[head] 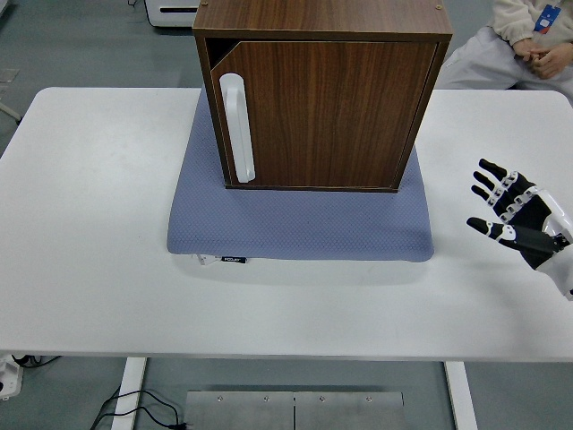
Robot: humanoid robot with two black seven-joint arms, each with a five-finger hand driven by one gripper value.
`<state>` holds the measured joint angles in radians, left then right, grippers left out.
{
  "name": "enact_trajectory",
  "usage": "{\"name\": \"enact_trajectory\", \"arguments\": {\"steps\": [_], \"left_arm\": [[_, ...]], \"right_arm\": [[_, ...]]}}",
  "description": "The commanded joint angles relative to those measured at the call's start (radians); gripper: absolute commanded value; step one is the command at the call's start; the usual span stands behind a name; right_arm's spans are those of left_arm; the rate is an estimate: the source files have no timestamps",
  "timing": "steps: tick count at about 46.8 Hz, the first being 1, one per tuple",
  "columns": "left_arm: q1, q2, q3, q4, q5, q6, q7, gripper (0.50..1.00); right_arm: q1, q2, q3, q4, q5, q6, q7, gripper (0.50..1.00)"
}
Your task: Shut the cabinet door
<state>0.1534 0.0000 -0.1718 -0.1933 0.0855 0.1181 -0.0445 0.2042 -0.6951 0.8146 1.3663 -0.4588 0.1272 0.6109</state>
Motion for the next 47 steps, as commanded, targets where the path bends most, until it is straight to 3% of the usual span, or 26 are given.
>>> {"name": "enact_trajectory", "arguments": {"steps": [1,19,37,47], "left_arm": [[0.000,0.000,0.000,0.000,0.000,0.000,0.000,1.000],[0.000,0.000,0.000,0.000,0.000,0.000,0.000,1.000],[0.000,0.000,0.000,0.000,-0.001,0.000,0.000,1.000],[0.000,0.000,0.000,0.000,0.000,0.000,0.000,1.000]], "right_arm": [[-0.009,-0.003,0.011,-0.015,0.023,0.002,0.000,1.000],[-0.081,0.002,0.083,-0.116,0.158,0.101,0.000,1.000],[-0.215,0.006,0.181,-0.150,0.167,0.218,0.000,1.000],[-0.262,0.016,0.219,-0.159,0.167,0.242,0.000,1.000]]}}
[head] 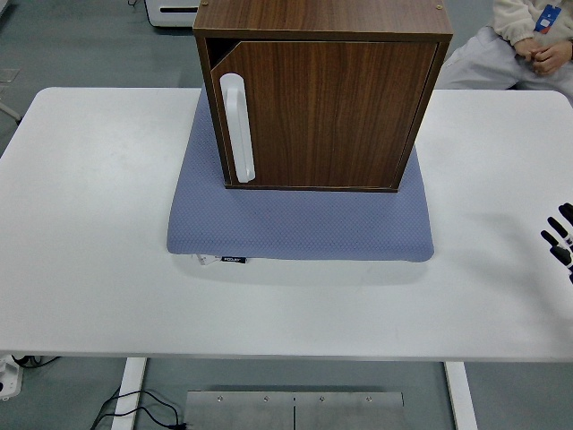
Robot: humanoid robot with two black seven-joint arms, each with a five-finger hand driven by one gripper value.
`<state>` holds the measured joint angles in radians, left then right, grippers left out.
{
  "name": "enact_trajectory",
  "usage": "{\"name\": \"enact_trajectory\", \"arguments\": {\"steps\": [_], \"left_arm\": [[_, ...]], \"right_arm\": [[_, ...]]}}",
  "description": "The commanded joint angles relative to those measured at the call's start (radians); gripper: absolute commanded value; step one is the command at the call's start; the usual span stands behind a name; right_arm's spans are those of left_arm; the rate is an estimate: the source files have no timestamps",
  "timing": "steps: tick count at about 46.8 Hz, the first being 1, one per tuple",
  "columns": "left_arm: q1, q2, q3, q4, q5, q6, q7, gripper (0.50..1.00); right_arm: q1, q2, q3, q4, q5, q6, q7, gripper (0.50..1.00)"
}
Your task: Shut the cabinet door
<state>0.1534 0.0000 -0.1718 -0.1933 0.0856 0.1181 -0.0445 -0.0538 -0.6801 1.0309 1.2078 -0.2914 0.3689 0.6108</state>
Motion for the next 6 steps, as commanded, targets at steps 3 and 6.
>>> {"name": "enact_trajectory", "arguments": {"steps": [3,6], "left_arm": [[0.000,0.000,0.000,0.000,0.000,0.000,0.000,1.000],[0.000,0.000,0.000,0.000,0.000,0.000,0.000,1.000]], "right_arm": [[-0.006,0.001,0.003,-0.001,0.000,0.001,0.000,1.000],[-0.006,0.001,0.003,-0.001,0.000,0.001,0.000,1.000]]}}
